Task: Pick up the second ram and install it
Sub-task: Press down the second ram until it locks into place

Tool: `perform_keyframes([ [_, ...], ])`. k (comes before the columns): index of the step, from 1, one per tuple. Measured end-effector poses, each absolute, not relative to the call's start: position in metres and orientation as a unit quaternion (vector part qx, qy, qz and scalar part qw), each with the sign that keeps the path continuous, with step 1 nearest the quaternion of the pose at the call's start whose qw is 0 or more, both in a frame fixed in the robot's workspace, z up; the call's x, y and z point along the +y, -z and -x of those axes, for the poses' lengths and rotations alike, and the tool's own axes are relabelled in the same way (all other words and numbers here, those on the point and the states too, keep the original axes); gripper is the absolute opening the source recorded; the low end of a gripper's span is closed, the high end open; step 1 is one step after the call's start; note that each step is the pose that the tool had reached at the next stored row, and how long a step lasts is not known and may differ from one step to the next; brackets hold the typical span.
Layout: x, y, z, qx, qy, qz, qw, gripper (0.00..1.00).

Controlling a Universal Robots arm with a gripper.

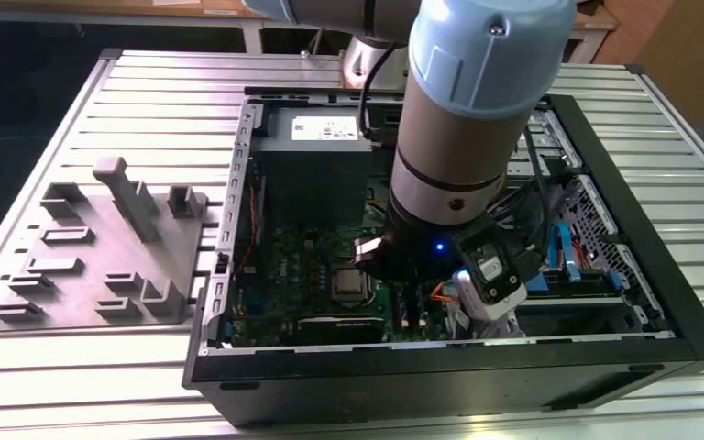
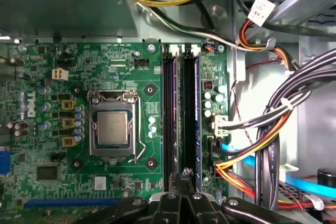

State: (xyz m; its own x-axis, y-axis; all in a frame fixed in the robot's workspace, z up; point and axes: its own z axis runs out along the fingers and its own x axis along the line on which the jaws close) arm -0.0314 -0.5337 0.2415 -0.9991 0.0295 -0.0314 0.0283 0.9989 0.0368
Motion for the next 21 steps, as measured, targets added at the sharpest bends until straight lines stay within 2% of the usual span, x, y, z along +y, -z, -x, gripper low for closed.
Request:
perform_keyframes([
  [5,-0.531,-0.242,0.031,1.000,-0.018,-0.015,0.016,0.07],
  [16,-0.490,-0.241,0.031,1.000,-0.018,-0.014,0.016,0.07],
  [21,-0.488,-0.249,0.031,1.000,-0.018,-0.015,0.016,0.07],
])
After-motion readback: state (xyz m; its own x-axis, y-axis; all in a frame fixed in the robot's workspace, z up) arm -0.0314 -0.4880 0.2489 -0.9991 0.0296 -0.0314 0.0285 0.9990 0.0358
